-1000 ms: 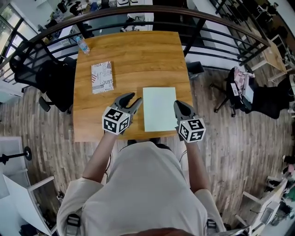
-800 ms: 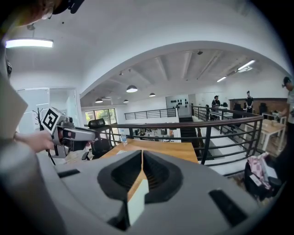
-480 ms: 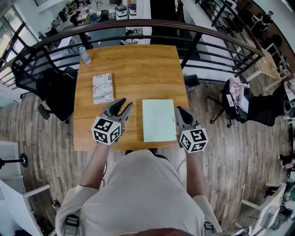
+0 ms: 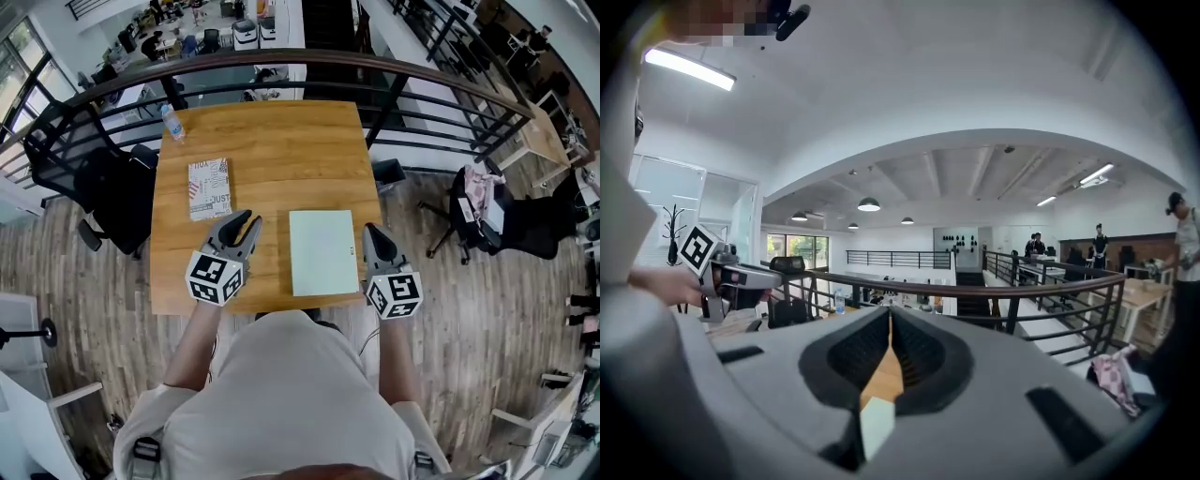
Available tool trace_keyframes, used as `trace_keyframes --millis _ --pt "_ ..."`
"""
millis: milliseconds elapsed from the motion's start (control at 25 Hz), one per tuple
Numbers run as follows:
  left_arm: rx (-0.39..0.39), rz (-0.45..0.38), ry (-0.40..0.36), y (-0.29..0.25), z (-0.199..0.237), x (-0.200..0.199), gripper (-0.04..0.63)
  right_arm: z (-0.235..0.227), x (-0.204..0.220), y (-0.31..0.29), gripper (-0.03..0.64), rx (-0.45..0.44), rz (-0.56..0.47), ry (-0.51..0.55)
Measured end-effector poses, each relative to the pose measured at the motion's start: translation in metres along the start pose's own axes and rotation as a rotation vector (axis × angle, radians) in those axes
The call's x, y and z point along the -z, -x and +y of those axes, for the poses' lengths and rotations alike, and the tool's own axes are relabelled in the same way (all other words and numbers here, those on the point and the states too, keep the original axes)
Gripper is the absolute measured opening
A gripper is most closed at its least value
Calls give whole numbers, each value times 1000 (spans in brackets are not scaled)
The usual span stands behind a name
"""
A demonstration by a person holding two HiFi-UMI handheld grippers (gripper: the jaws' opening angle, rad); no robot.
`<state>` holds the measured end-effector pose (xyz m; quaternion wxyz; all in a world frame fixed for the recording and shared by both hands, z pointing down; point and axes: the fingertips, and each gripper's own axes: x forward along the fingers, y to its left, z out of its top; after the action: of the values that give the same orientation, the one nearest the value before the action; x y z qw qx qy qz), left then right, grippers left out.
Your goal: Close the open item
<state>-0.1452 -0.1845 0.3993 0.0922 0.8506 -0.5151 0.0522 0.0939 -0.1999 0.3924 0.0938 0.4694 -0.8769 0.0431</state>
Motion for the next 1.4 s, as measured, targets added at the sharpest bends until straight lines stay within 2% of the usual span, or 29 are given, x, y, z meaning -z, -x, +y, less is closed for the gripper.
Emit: trace_keyframes --millis 200,520,1400 --pt "-17 -4 -1 3 5 1 44 -2 3 0 11 4 1 -3" --pt "-1 -8 -14 -2 4 -1 -3 -1 1 -3 11 5 -10 7" --pt "15 -15 16 -15 4 -2 -6 -2 0 -8 11 -3 -34 -9"
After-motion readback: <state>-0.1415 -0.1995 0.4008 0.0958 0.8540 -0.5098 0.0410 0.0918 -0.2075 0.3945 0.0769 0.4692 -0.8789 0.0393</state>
